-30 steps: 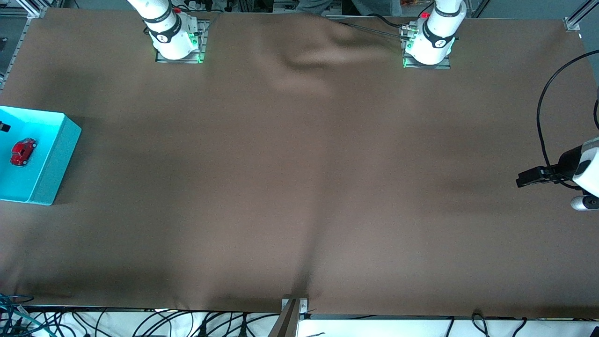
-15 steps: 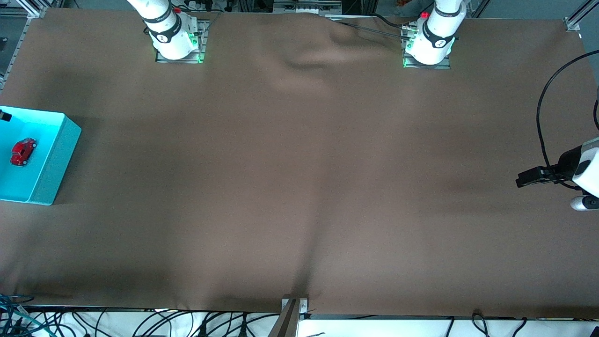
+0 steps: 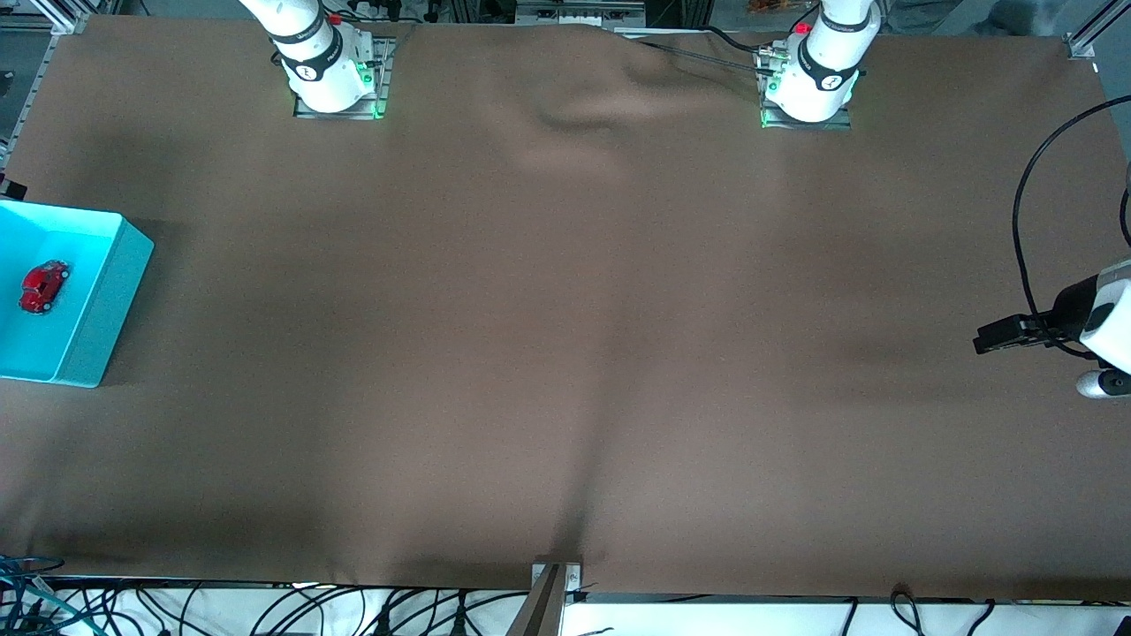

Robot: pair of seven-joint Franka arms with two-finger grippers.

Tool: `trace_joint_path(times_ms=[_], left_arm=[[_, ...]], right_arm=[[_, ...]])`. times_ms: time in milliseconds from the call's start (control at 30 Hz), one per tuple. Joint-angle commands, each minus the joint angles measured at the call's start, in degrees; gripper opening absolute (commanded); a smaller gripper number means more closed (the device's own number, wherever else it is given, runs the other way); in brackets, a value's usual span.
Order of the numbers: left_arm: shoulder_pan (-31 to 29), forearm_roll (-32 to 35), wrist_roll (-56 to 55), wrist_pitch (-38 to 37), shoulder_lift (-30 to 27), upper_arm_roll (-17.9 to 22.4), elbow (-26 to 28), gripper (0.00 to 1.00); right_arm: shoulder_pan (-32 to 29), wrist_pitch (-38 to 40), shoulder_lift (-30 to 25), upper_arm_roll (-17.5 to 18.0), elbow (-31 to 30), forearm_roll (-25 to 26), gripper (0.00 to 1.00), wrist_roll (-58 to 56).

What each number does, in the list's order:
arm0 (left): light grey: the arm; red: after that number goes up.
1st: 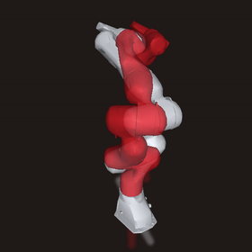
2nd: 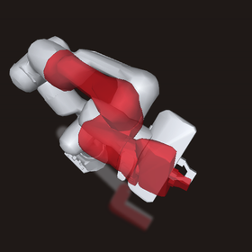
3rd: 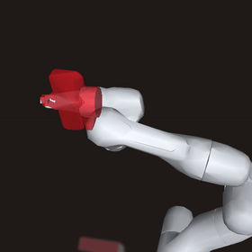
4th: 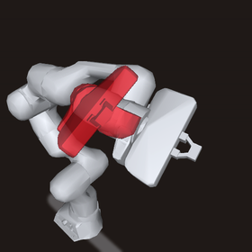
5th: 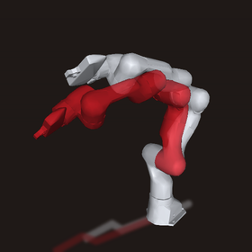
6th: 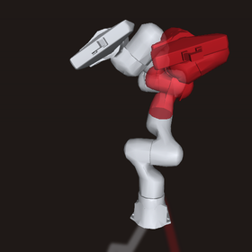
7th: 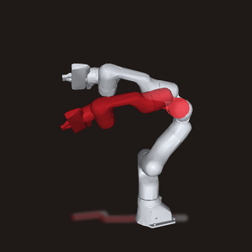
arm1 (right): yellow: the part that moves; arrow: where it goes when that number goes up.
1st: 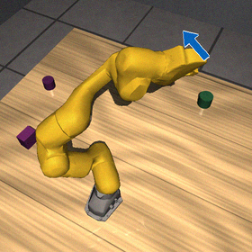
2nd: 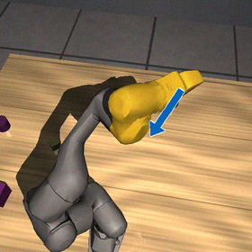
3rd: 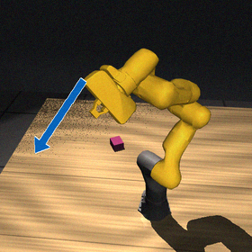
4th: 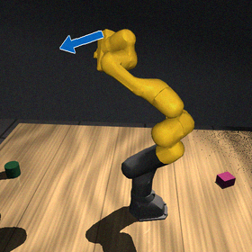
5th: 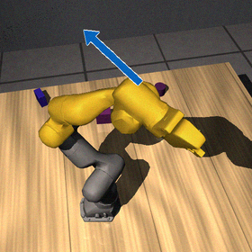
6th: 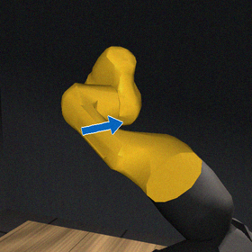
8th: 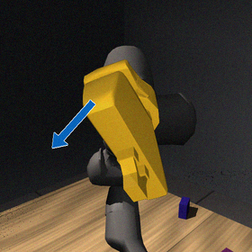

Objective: Wind red beetle toy and store in blue box

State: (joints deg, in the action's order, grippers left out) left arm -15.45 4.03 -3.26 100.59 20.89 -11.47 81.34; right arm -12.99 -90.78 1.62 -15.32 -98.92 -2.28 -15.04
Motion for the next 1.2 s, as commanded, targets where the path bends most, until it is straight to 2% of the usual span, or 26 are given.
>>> trace_joint_path(times_ms=[0, 267, 867, 1167], left_arm=[[0.2, -0.8, 0.4, 0.0, 0.4, 0.0, -1.0, 1.00], [0.2, -0.8, 0.4, 0.0, 0.5, 0.1, -1.0, 1.00], [0.2, -0.8, 0.4, 0.0, 0.5, 0.1, -1.1, 1.00], [0.2, -0.8, 0.4, 0.0, 0.5, 0.0, -1.1, 1.00]], right_arm=[[2.1, 2.9, -4.7, 0.0, -0.7, 1.2, 1.00, 0.7], [5.0, 4.8, -8.1, 0.6, -0.7, 1.3, 1.00, 1.2], [5.1, 4.8, -8.9, 12.9, 0.6, 1.1, 1.00, 13.8], [5.3, -0.2, -7.9, 18.4, 0.9, 0.7, 1.00, 22.2]])
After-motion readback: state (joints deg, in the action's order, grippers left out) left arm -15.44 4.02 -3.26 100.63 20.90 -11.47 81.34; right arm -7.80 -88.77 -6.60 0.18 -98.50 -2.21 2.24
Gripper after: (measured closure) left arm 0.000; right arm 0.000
